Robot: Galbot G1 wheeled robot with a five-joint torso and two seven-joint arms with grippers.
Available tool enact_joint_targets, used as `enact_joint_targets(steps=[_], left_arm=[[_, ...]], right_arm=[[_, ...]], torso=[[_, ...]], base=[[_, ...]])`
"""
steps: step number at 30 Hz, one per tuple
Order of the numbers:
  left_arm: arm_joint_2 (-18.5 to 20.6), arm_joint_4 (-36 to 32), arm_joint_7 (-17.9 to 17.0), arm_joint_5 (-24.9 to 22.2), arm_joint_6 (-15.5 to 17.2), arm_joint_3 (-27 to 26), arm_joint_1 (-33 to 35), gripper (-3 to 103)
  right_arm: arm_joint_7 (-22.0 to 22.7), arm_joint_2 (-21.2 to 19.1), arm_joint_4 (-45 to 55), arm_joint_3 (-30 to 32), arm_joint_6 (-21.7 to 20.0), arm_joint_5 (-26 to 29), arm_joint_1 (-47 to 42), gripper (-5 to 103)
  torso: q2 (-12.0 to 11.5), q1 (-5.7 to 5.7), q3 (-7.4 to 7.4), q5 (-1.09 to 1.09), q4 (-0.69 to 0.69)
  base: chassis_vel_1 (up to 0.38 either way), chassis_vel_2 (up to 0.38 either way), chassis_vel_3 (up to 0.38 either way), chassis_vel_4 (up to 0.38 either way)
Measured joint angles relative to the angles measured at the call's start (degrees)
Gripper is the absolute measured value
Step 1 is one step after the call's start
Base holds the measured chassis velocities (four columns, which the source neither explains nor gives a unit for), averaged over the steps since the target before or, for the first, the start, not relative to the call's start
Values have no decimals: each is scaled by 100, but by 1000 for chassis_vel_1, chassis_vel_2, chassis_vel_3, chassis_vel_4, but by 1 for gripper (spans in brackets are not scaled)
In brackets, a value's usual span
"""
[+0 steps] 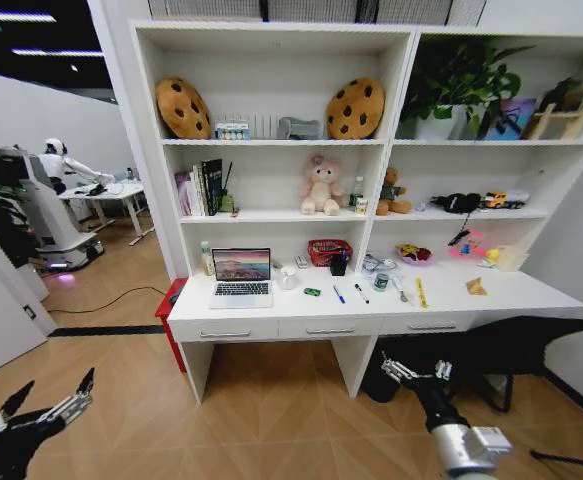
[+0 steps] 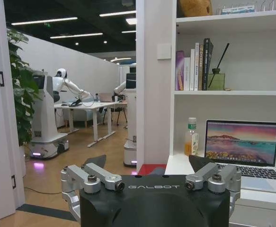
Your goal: Organize the objects on the table.
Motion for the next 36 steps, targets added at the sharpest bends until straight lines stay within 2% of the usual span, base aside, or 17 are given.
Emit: enact_joint_targets(steps=[5, 8, 9, 13, 19, 26, 36], left_arm=[[-9, 0, -7, -24, 15, -82, -35, 99], [-93, 0, -10, 64, 14, 67, -64, 99], [-120, 0, -9, 161, 5, 186, -98, 102], [-148, 0, -17, 226, -12, 245, -180, 98], [-179, 1, -51, 194, -24, 269, -176, 98], [-246, 1, -57, 293, -24, 395, -92, 98], [-232, 1, -57, 199, -25, 346, -95, 98]], right_arm=[[-154, 43, -94, 30, -7, -23, 52, 100], [-213, 43, -83, 57, 0, -112, 96, 100], [-269, 55, -78, 53, 5, -172, 118, 100], [-367, 147, -84, 52, -16, -237, 163, 100], [-488, 228, -99, 92, 51, -409, 156, 100], [-497, 310, -110, 97, 54, -421, 225, 100], [-490, 231, -64, 120, 77, -298, 193, 100]], torso=[[0, 0, 0, 1, -1], [0, 0, 0, 0, 0], [0, 0, 0, 0, 1], [0, 0, 0, 0, -1], [0, 0, 0, 0, -1], [1, -1, 0, 0, 0], [2, -3, -1, -1, -1]], base=[[0, 0, 0, 0], [0, 0, 0, 0], [0, 0, 0, 0], [0, 0, 0, 0], [0, 0, 0, 0], [0, 0, 0, 0], [-84, 82, 79, -65]])
